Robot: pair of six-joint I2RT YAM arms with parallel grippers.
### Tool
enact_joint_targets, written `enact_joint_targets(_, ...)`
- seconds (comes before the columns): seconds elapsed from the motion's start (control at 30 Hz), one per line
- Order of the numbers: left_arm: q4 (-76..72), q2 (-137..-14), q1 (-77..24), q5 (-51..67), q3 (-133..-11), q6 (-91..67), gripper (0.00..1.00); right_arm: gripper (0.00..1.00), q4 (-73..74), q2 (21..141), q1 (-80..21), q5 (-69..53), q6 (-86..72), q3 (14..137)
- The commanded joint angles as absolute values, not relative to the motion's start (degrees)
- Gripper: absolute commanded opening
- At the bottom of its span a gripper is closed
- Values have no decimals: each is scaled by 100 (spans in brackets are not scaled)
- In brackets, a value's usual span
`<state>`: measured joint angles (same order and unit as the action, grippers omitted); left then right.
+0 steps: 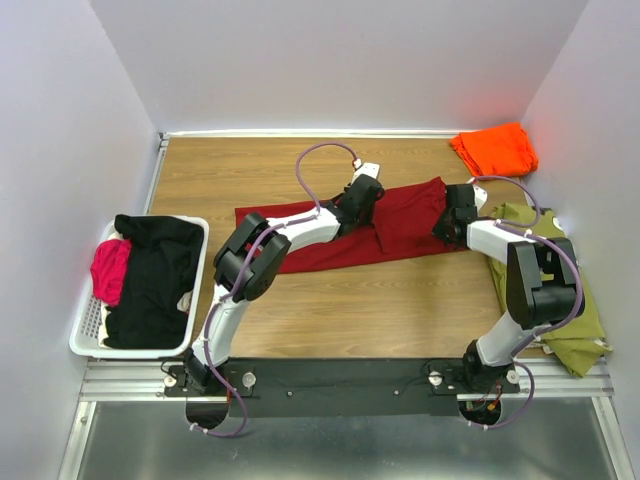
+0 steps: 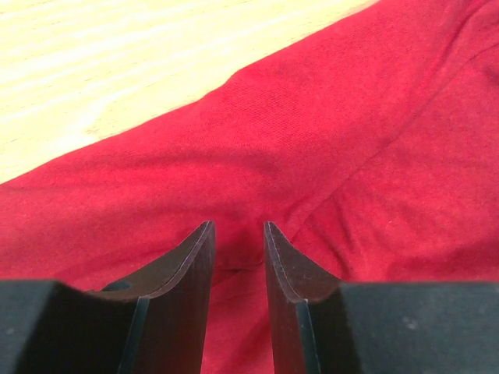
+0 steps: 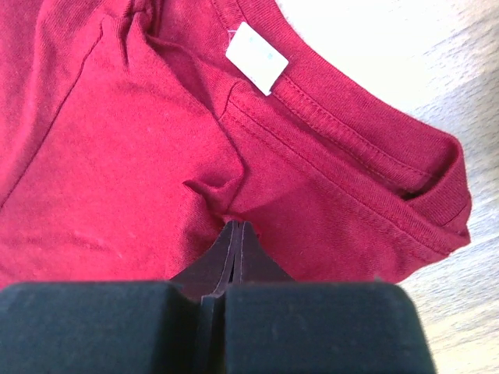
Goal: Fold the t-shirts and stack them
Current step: Rotate the tshirt 90 degrees
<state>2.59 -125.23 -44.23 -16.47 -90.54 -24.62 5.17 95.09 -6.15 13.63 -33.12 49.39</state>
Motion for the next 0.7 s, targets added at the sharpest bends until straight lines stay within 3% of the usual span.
enact_joint_targets(0.0, 167, -12199, -4359, -1854, -8956, -2391, 40, 1, 492, 9458, -580, 1388, -3384, 4834)
enact_joint_targets(0.37, 176, -12217, -4298, -1863, -8974, -2364, 40, 1, 940, 8377, -580, 1670, -3402, 4571)
enact_joint_targets(0.67, 185, -12191, -4245, -1898, -9017, -2320, 40, 1, 1555, 8156, -580, 1854, -3436, 4483)
